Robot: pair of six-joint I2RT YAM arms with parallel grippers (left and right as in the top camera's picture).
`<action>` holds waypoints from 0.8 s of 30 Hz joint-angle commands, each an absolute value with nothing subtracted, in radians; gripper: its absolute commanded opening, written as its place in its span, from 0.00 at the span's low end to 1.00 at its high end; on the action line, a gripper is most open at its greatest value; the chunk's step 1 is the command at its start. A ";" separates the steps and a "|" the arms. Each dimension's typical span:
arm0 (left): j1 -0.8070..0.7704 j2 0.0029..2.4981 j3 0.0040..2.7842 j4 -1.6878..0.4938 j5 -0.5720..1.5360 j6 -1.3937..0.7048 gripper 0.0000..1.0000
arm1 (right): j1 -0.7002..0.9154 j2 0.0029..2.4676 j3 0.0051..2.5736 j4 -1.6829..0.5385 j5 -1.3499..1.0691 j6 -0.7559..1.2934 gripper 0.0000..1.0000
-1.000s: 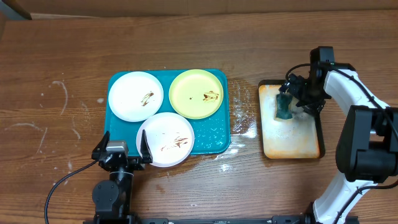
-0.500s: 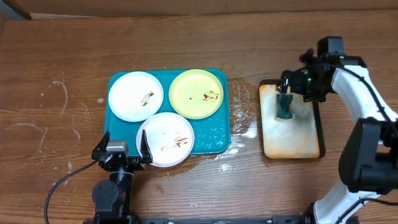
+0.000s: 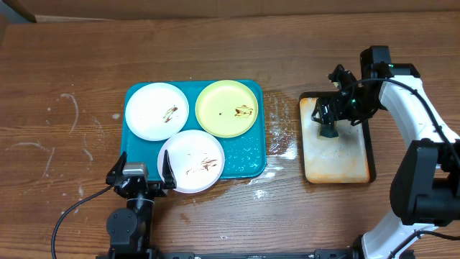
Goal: Clean dirty plates on tray and stack at the side
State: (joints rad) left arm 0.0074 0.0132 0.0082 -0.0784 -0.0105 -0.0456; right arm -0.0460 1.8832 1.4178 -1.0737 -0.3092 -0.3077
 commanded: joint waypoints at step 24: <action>0.014 0.004 0.005 -0.078 0.001 -0.030 1.00 | 0.192 1.531 1.227 -1.247 0.004 0.141 1.00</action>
State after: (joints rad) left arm 0.0074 0.0132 0.0082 -0.0784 -0.0105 -0.0456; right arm 0.1516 1.5261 1.3060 -1.2636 -0.0902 -0.0528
